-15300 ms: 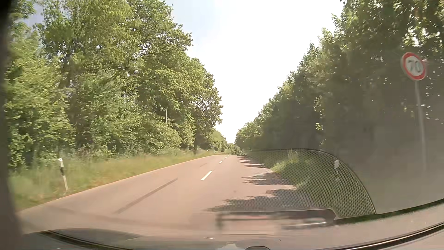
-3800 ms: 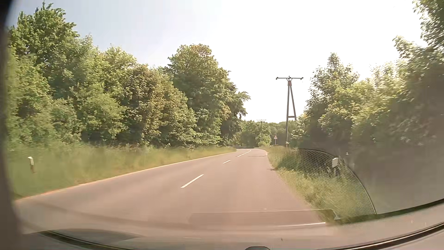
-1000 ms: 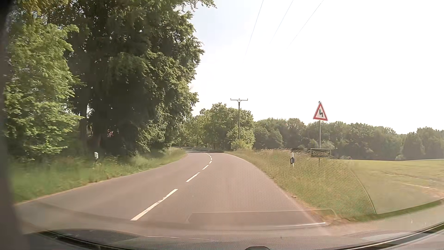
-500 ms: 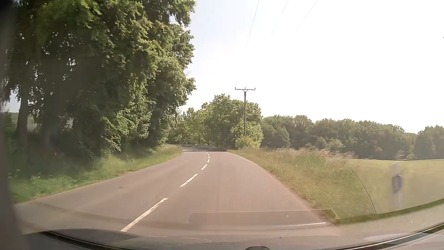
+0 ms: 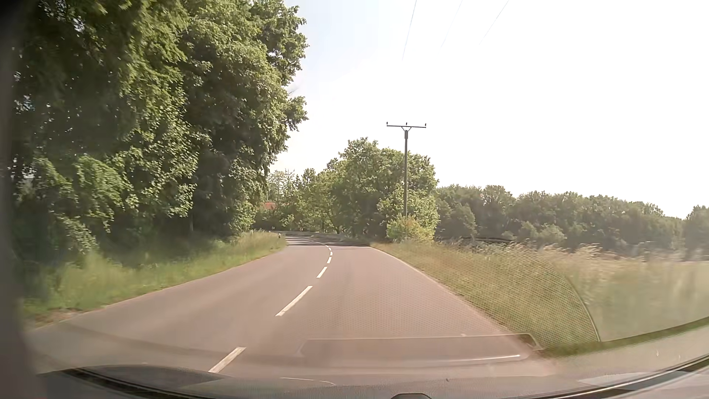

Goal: Follow the waypoints while adhering to traffic rules and regulations

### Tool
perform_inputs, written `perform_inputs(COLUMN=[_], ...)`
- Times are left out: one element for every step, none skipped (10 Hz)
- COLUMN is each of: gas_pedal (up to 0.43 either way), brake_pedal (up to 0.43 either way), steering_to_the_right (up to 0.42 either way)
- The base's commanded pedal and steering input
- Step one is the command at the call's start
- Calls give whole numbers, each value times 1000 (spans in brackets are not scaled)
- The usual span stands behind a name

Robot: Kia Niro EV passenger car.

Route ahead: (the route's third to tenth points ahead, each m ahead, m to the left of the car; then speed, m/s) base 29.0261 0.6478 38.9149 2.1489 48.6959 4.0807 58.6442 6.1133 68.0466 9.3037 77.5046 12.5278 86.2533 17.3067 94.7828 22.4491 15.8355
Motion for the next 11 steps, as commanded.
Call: perform_inputs(gas_pedal=[138,150,150,150,150,150,150,150,138,138,130], brake_pedal=[0,0,0,0,0,0,0,0,0,0,0], steering_to_the_right=[-14,-15,-16,-17,-18,-18,-18,-18,-19,-18,-18])
